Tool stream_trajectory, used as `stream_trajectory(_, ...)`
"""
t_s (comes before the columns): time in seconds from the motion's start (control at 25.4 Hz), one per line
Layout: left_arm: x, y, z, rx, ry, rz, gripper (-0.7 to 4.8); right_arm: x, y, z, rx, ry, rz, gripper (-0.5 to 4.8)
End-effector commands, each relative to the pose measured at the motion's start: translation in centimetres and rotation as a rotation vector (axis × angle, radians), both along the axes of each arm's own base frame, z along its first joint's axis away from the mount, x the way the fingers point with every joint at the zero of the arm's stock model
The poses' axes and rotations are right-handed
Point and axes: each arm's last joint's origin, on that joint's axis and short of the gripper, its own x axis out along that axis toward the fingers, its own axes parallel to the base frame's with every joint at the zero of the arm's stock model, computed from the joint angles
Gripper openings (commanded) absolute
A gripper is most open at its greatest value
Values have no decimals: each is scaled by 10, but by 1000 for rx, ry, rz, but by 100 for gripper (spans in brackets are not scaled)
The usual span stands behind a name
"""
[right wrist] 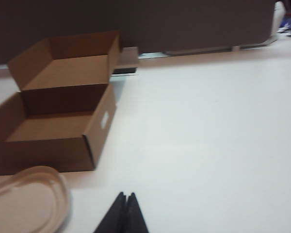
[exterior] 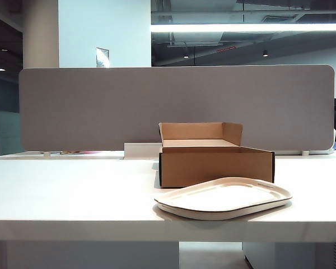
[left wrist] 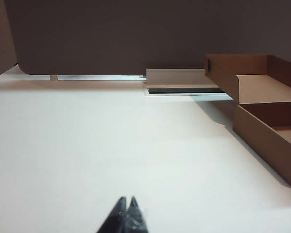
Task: Pick up the lid and place it into the paper box.
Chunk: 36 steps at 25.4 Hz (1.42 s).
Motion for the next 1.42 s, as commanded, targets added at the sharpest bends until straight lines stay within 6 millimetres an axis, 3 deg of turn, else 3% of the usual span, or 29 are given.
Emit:
stream_trajectory(0.04, 0, 0, 2, 5, -10, -4, -3, 0, 1, 1, 59, -13, 36, -1)
stream_trajectory(0.24, 0, 0, 2, 5, -10, -4, -3, -1, 1, 8, 177, -26, 36, -1)
stream_trajectory(0.71, 0, -1, -8, 1, 90, -40, -3, -12, 5, 37, 234, 23, 128, 0)
stream_trajectory(0.95, -1, -2, -9, -2, 99, -75, -3, -15, 7, 43, 374, 40, 185, 50)
stream_trajectory(1.18, -1, -2, -9, -1, 101, -75, -3, -18, 7, 55, 370, -1, 196, 50)
stream_trajectory(1.42, -1, -2, -9, -1, 103, -75, -3, -26, 7, 81, 317, -135, 199, 50)
